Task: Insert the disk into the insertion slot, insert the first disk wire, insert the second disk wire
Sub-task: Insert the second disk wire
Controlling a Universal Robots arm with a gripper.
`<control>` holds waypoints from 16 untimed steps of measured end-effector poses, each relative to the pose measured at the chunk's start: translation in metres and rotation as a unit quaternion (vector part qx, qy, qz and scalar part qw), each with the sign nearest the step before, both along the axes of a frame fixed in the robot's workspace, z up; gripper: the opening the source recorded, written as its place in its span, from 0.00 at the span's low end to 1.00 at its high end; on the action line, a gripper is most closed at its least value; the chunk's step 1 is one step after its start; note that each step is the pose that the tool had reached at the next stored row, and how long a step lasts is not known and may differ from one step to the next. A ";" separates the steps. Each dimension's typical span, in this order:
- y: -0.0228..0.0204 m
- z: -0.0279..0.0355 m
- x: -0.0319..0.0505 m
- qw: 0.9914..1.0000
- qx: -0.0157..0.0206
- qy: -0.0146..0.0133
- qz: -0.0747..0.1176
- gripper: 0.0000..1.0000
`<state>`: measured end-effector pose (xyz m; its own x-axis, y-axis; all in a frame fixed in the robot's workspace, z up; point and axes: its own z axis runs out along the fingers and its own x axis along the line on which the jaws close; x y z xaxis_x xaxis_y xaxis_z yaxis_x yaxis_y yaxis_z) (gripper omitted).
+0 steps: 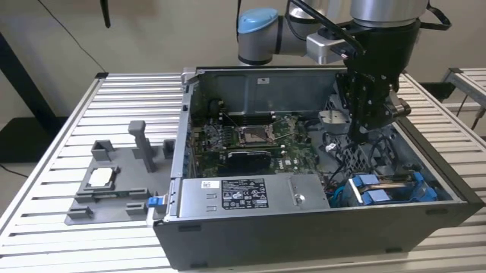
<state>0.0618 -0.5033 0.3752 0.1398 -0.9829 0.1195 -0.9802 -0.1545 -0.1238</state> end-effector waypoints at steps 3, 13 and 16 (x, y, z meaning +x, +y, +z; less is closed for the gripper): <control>0.0000 -0.0001 0.0000 1.000 0.000 0.000 0.000 0.16; -0.0032 -0.0005 0.0024 1.000 0.000 0.010 0.000 0.16; -0.0095 -0.0014 0.0059 1.000 0.000 0.021 0.000 0.16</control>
